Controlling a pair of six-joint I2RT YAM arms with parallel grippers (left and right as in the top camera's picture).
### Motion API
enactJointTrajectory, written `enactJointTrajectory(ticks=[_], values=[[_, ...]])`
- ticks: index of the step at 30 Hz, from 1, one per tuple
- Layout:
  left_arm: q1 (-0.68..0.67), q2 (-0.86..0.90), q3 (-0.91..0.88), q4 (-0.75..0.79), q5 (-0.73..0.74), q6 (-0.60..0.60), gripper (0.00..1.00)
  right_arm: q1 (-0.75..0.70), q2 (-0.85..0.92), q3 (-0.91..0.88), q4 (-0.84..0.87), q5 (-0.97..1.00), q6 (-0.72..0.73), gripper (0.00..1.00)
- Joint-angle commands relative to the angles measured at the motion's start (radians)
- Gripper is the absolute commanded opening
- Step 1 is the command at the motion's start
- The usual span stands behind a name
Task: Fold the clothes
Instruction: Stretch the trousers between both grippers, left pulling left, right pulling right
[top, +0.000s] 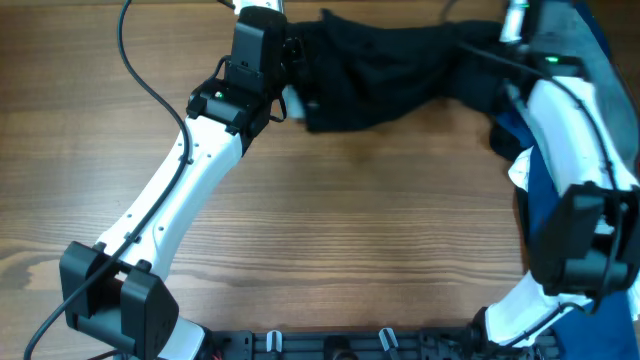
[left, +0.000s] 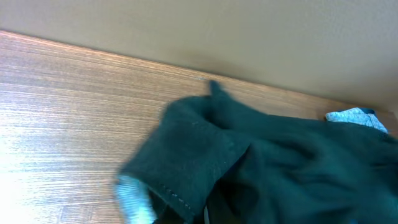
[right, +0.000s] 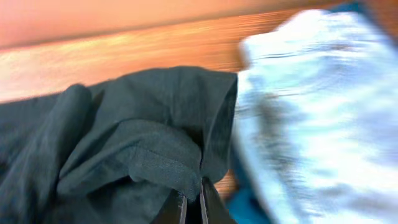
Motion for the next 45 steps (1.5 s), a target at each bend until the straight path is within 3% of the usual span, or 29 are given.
enactJointTrajectory(ticks=[1, 13, 45], values=[[0.017, 0.008, 0.018, 0.005, -0.055, -0.01, 0.04, -0.077, -0.071, 0.027, 0.002, 0.01, 0.036, 0.04], [0.151, 0.01, 0.018, -0.004, -0.04, -0.113, 0.04, -0.098, -0.075, 0.026, -0.01, 0.02, 0.036, 0.04], [0.312, 0.04, 0.018, -0.008, -0.027, -0.103, 0.04, -0.185, -0.072, 0.024, 0.011, 0.064, 0.005, 0.04]])
